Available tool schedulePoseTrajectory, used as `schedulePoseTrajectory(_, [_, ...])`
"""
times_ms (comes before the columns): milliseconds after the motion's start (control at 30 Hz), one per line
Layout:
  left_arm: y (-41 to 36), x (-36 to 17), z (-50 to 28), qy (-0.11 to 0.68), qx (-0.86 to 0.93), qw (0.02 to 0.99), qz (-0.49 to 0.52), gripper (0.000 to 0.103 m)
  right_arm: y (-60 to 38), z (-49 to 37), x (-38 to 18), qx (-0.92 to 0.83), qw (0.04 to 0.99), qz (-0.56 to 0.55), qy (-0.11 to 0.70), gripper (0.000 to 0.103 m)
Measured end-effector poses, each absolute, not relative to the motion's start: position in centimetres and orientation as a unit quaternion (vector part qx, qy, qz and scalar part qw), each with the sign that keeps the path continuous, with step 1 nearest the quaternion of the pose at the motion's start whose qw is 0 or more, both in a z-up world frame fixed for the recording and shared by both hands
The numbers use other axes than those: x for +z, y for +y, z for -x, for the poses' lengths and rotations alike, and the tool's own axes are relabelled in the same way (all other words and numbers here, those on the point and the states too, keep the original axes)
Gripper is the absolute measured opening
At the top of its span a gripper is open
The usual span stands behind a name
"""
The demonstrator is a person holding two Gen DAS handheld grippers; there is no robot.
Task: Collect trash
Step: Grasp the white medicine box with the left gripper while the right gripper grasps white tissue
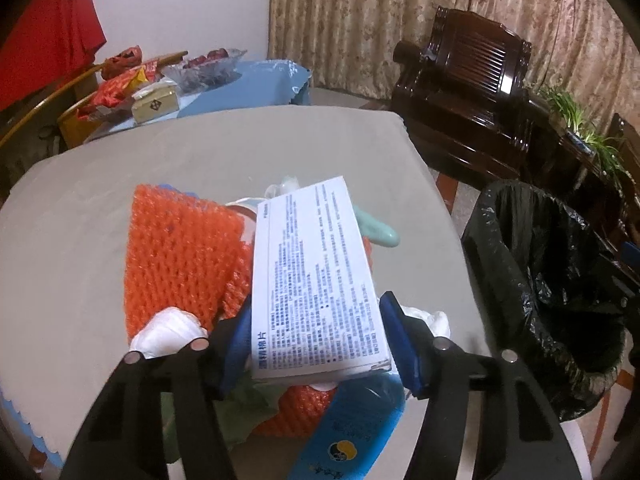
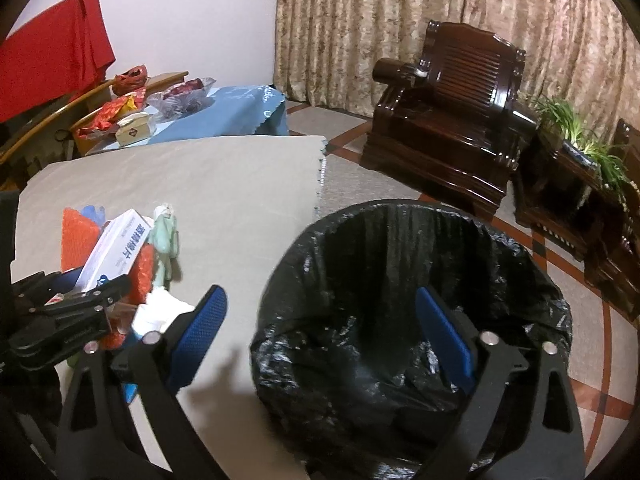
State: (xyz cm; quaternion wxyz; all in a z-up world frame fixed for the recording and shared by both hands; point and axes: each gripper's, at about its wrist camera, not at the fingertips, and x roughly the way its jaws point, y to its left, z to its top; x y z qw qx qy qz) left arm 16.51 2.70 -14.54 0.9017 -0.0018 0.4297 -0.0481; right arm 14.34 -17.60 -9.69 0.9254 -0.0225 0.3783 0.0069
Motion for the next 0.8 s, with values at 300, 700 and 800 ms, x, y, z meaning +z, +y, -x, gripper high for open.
schedulePoseTrajectory(300, [5.7,-12.1,-15.5,0.394,-0.039,0.918,0.017,0.06,-13.6,-14.5,-9.7,0.075,0.923,0.013,0.376,0.07])
schedulePoseTrajectory(700, [8.2,-12.5,-15.0,0.399,-0.038,0.916,0.005,0.06,-7.2,-16.5,-15.2,0.129,0.898,0.041,0.418,0.054])
schedulePoseTrajectory(800, [8.3,-12.8,-15.1,0.403,-0.042,0.914,0.009,0.06,-6.7,-16.6,-16.0,0.136,0.898,0.046,0.417,0.054])
